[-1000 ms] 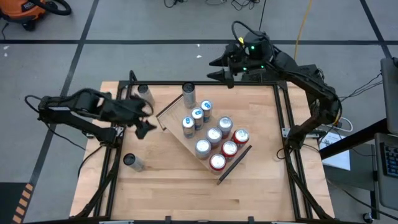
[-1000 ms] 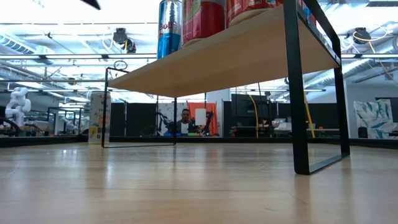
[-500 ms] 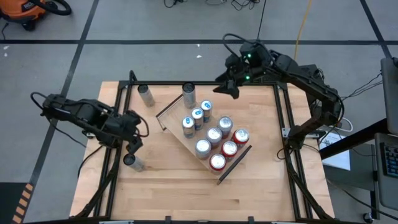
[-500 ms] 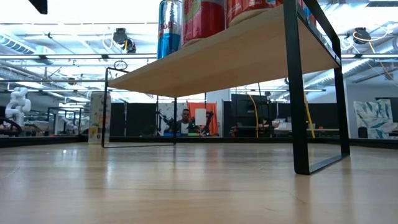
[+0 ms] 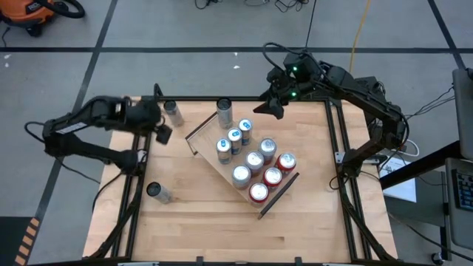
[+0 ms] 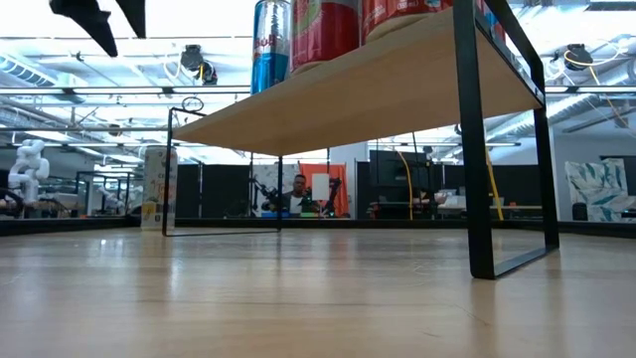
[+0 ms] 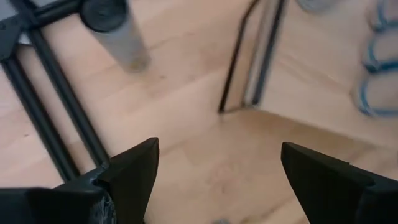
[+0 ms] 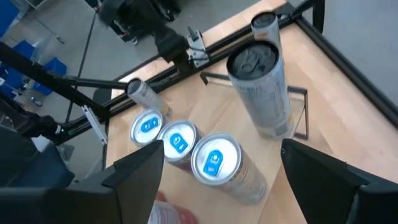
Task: Place canned beverage on shelf
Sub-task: Put the top white yellow soda can on the shelf aligned with the other white yellow soda can
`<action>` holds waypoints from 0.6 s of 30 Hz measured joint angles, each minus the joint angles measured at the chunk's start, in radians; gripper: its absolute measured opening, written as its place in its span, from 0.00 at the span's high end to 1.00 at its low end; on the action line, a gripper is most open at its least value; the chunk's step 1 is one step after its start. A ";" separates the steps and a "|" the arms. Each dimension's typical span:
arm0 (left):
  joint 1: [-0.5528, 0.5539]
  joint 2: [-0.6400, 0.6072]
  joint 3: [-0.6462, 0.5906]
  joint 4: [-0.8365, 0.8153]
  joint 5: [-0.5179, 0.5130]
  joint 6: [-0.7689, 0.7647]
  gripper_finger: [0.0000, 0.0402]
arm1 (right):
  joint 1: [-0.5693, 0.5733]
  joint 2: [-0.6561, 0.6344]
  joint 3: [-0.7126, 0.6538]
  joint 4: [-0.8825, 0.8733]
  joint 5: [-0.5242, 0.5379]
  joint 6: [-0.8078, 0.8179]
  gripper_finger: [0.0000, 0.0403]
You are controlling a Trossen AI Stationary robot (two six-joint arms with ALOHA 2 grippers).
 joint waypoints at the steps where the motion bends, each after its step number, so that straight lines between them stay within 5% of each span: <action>1: 0.057 0.002 0.000 0.009 0.016 0.032 0.16 | 0.001 0.000 0.000 -0.010 0.000 0.000 0.25; 10: 0.538 0.099 0.000 0.080 0.207 0.325 0.16 | 0.002 0.000 0.000 -0.078 0.000 0.026 0.25; 18: 0.734 0.250 0.000 0.138 0.242 0.505 0.16 | 0.002 0.000 0.000 -0.084 0.001 0.026 0.25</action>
